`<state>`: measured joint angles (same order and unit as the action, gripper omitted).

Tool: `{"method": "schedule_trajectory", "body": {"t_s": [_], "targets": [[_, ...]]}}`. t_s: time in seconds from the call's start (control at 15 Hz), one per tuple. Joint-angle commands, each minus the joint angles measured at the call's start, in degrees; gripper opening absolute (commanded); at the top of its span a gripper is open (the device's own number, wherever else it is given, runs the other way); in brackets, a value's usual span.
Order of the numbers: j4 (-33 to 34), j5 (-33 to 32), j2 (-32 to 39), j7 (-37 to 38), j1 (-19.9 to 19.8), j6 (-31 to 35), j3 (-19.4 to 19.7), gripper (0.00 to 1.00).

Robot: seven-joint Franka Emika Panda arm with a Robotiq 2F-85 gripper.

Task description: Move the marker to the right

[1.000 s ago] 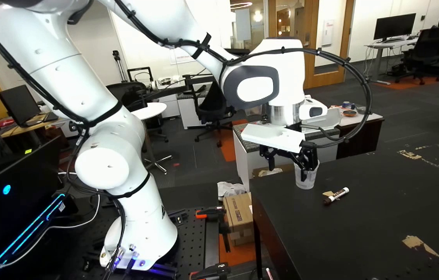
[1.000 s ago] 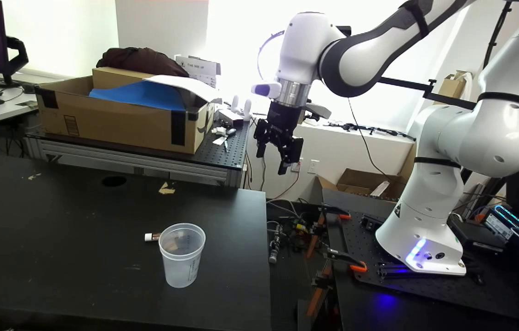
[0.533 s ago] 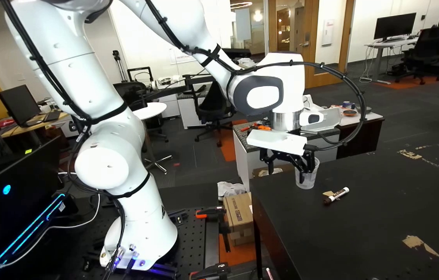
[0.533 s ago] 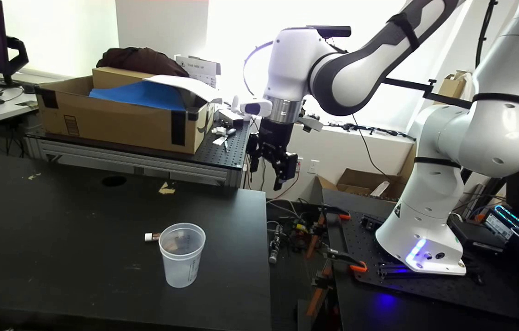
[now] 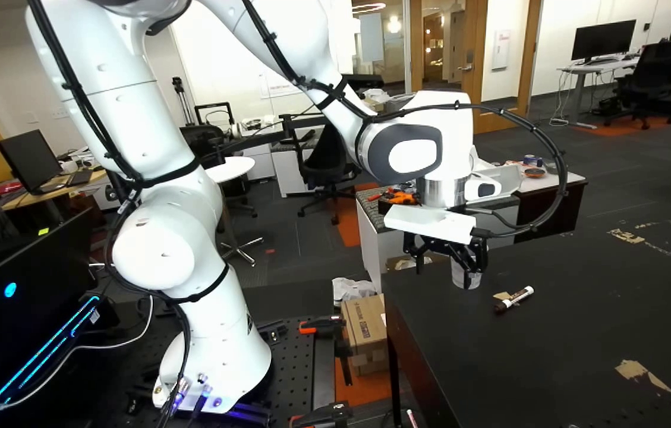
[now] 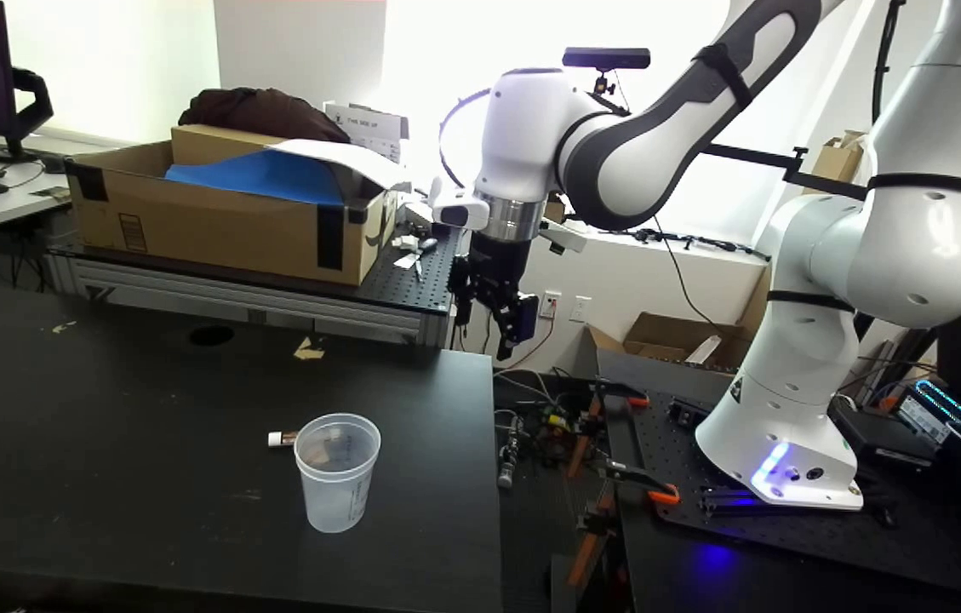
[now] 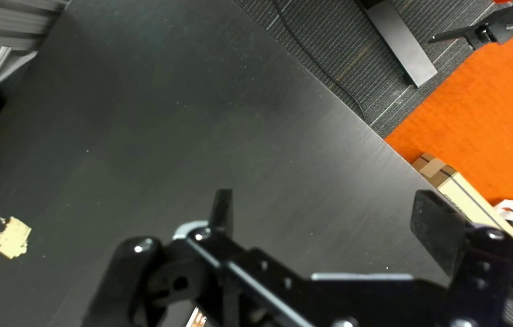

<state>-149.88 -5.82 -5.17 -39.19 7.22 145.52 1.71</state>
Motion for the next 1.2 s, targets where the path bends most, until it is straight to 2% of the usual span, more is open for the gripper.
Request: {"method": "schedule_trajectory", "body": {"t_s": [0.0, 0.6, 1.13], "targets": [[-0.31, -0.03, -0.27, -2.0, -1.61, 1.41, -0.44, 1.0], [3.01, 17.47, 3.92, -21.08, -0.24, 6.27, -1.06, 1.0], [9.31, 18.9, 12.68, -21.65, -2.17, 6.74, -5.61, 1.0]]}}
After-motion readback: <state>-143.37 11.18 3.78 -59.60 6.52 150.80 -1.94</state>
